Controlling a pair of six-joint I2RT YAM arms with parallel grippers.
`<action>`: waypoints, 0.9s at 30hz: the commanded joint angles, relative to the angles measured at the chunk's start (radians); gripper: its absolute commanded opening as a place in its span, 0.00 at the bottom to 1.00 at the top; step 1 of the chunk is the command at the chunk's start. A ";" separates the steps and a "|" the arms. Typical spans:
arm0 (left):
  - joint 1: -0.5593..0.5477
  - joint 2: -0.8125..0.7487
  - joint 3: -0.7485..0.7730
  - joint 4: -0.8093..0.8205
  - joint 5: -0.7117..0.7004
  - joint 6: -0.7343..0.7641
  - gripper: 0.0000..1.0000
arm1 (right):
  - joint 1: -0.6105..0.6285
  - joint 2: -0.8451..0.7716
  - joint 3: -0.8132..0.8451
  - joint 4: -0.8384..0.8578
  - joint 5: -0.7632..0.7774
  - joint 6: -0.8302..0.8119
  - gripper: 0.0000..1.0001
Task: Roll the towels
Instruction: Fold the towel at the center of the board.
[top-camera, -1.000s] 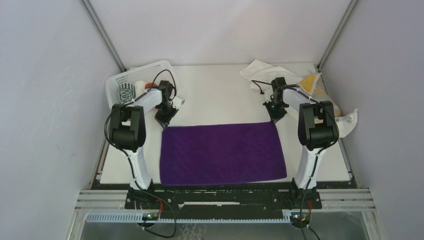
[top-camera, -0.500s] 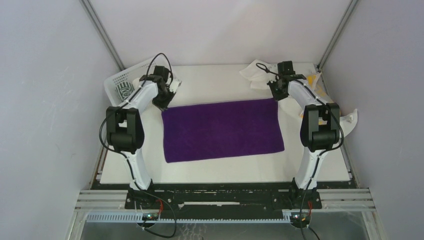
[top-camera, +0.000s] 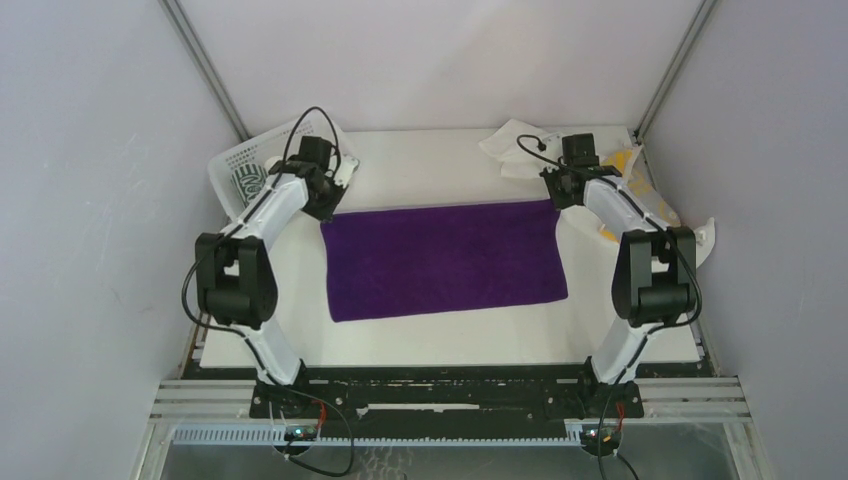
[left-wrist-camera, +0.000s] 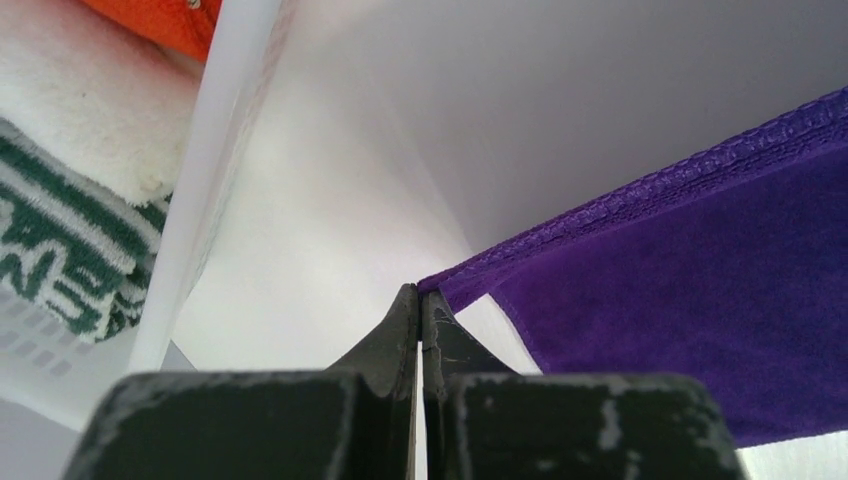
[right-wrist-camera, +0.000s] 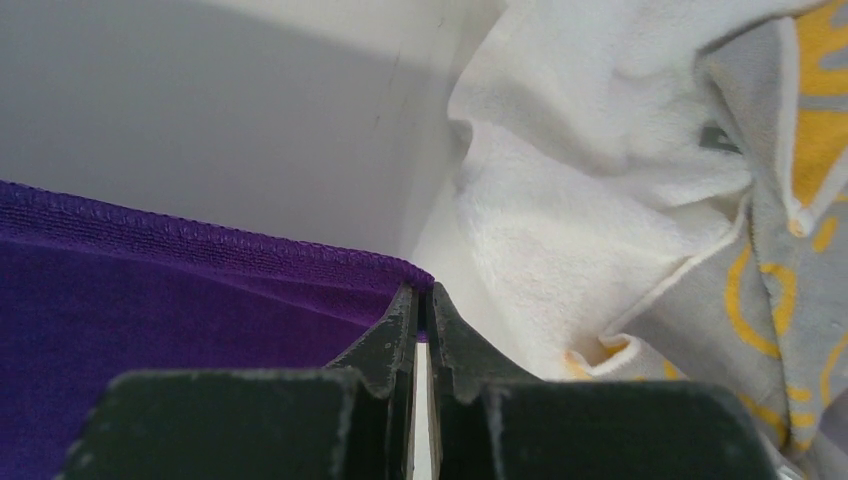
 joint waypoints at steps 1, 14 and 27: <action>-0.005 -0.136 -0.074 0.040 -0.041 -0.025 0.00 | -0.015 -0.117 -0.047 0.077 0.059 0.033 0.00; -0.052 -0.297 -0.304 0.022 -0.113 -0.198 0.00 | 0.041 -0.293 -0.260 0.050 0.192 0.172 0.00; -0.052 -0.539 -0.516 0.044 -0.172 -0.306 0.00 | 0.058 -0.487 -0.426 -0.003 0.334 0.428 0.00</action>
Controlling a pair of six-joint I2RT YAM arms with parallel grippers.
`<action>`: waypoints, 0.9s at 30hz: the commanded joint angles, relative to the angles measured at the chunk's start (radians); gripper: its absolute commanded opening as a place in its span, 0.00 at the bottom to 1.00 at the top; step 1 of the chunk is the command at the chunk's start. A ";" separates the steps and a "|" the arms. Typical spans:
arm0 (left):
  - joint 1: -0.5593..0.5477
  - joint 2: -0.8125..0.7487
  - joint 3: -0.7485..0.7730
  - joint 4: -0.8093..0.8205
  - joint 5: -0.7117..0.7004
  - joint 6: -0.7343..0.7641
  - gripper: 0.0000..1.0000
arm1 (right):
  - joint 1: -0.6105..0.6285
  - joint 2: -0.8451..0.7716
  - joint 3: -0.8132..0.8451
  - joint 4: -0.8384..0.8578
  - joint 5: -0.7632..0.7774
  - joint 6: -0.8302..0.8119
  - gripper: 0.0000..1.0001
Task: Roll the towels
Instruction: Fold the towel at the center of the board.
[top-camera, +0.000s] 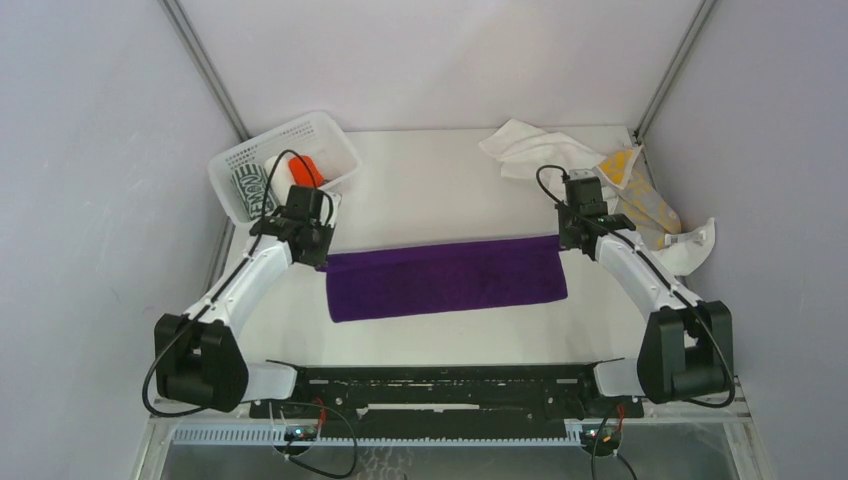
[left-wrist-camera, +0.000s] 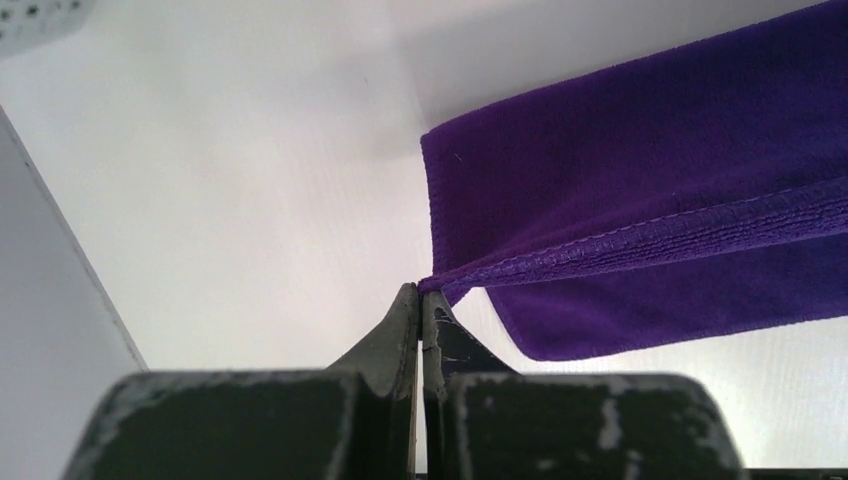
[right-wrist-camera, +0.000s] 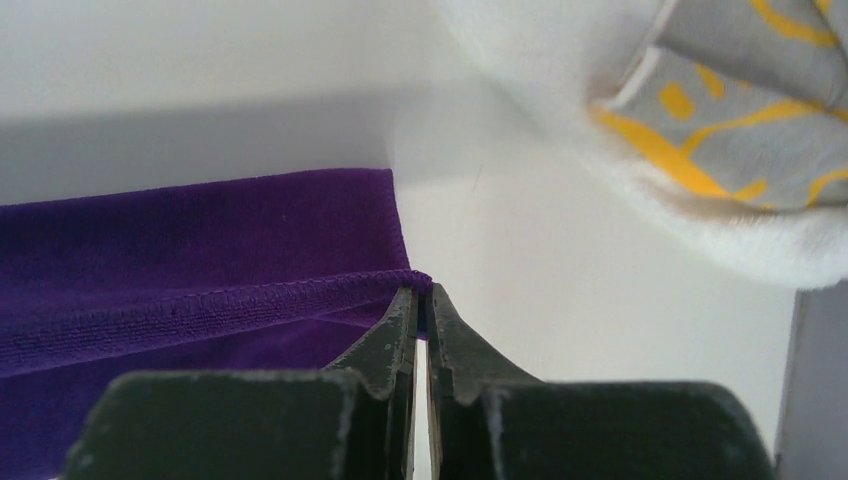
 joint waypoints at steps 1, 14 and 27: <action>0.005 -0.097 -0.074 0.005 -0.094 -0.049 0.00 | -0.017 -0.080 -0.035 -0.016 0.107 0.118 0.00; -0.035 -0.158 -0.107 -0.015 -0.091 -0.084 0.01 | -0.061 -0.151 -0.141 -0.005 0.088 0.215 0.00; -0.096 -0.039 -0.092 -0.092 -0.152 -0.097 0.04 | -0.069 -0.082 -0.171 0.039 0.081 0.232 0.00</action>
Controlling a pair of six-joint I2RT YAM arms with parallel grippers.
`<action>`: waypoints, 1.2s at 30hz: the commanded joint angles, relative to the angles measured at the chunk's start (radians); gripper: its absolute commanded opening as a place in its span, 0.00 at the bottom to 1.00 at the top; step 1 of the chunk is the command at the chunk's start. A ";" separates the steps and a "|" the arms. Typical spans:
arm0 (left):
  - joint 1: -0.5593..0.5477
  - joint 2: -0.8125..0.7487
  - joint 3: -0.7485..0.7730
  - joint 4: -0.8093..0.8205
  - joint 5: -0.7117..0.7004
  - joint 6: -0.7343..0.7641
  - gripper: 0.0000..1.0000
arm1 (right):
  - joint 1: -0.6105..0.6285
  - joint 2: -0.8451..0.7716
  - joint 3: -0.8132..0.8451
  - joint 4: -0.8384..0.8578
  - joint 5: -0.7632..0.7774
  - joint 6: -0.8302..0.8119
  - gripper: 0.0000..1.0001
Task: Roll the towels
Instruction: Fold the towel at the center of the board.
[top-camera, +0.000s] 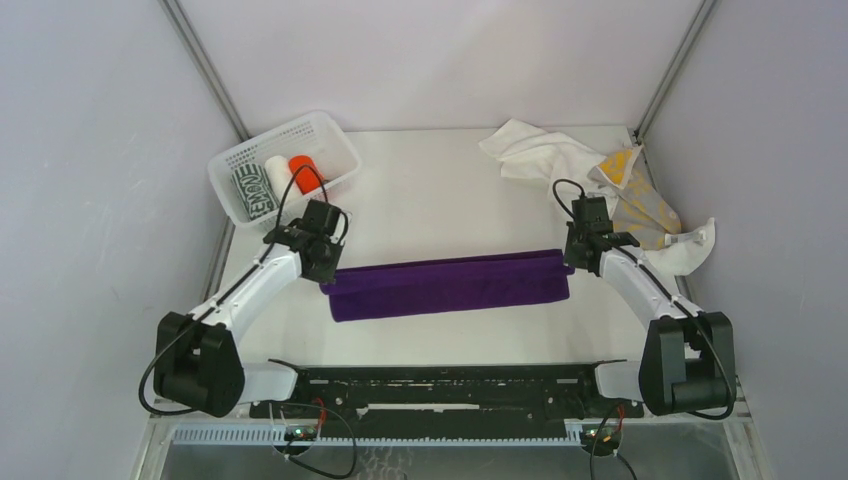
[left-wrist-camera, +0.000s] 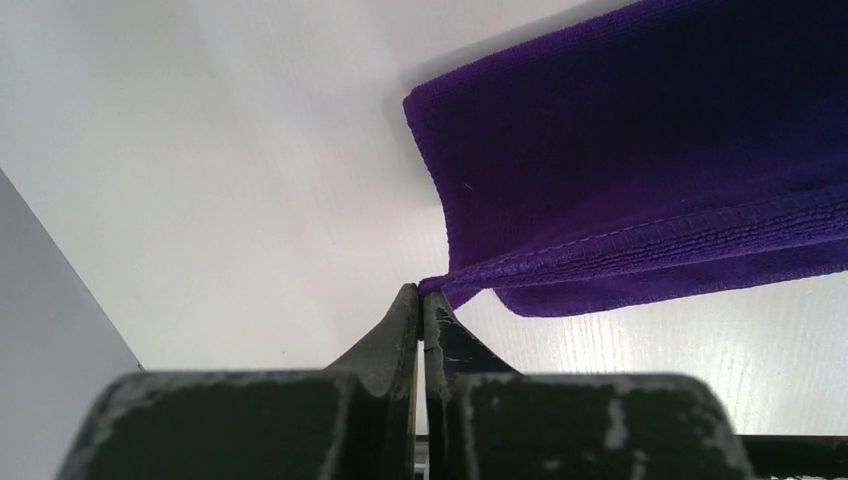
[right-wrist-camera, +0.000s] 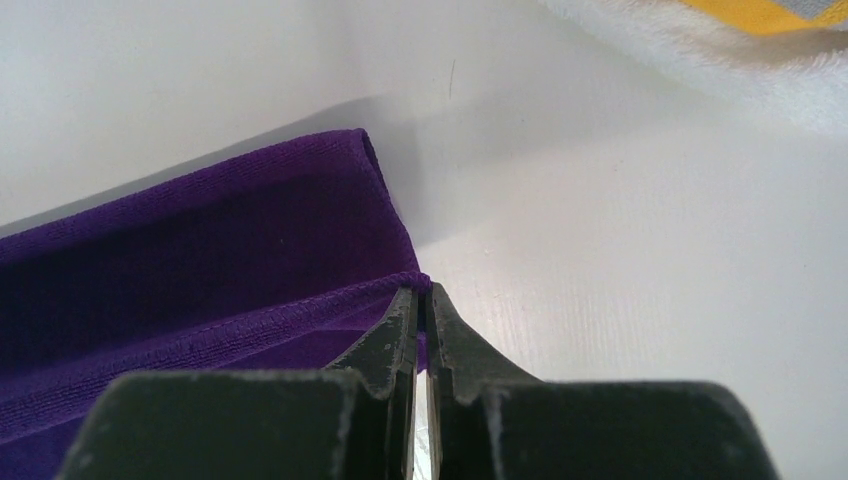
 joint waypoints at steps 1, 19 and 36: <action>0.003 0.010 0.010 -0.047 -0.088 -0.012 0.05 | -0.019 0.005 -0.009 0.047 0.067 0.018 0.00; -0.093 0.055 0.053 -0.110 -0.097 -0.036 0.14 | -0.018 -0.034 -0.069 0.029 0.038 0.065 0.00; -0.171 0.114 0.119 -0.192 -0.083 -0.050 0.30 | -0.018 -0.078 -0.069 -0.063 -0.002 0.090 0.14</action>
